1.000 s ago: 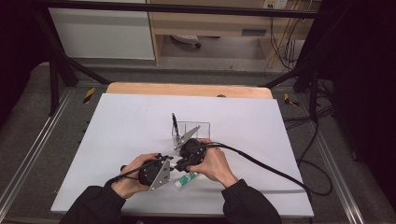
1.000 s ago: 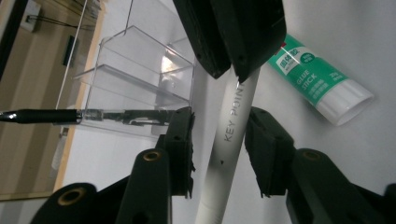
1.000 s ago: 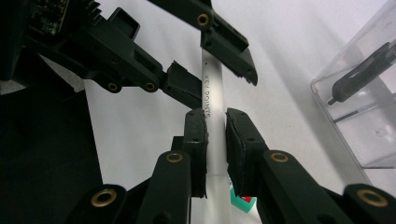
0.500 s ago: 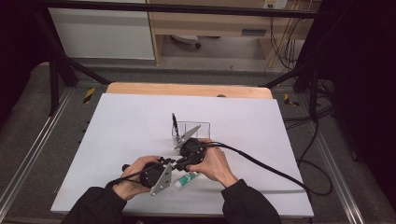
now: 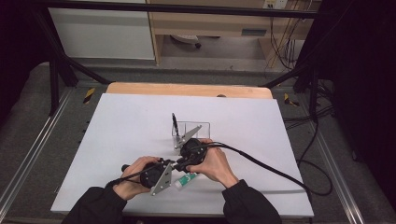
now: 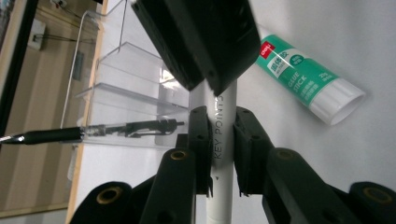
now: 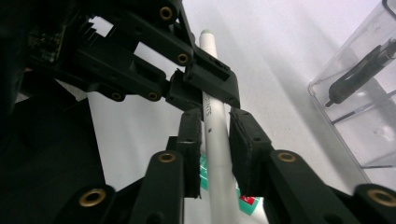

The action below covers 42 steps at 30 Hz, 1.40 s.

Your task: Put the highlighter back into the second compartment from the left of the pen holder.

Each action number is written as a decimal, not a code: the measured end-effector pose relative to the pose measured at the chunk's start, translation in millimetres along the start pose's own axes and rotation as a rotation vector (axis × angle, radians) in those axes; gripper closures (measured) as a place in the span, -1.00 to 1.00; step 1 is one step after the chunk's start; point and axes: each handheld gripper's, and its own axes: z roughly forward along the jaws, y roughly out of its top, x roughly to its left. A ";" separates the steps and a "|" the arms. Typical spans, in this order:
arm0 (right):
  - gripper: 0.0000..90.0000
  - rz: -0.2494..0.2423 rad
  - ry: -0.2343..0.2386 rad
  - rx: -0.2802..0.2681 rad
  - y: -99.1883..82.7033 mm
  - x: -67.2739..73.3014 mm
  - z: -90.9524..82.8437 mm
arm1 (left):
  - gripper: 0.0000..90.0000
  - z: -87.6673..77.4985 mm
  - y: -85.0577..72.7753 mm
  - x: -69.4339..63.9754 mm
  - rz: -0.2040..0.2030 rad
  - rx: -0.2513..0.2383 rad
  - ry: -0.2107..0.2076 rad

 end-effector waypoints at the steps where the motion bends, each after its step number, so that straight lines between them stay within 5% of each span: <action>1: 0.57 0.001 -0.001 -0.002 -0.3 0.2 -0.9 | 0.73 -0.2 -1.2 0.3 -0.011 0.004 -0.003; 13: 0.02 0.047 -0.093 -0.074 -17.2 -7.7 -20.5 | 0.73 0.2 -16.4 3.5 -0.169 0.039 -0.008; 25: -0.59 0.085 -0.188 -0.162 -59.3 -27.3 -30.6 | 0.73 0.3 -25.1 8.3 -0.345 0.043 -0.008; 32: -0.77 0.125 -0.241 -0.157 -87.6 -43.3 -32.0 | 0.73 -3.5 -29.2 14.2 -0.503 0.002 -0.006; 42: -0.87 0.213 -0.283 -0.217 -135.6 -61.8 -39.6 | 0.73 -10.1 -33.1 23.2 -0.739 -0.078 -0.003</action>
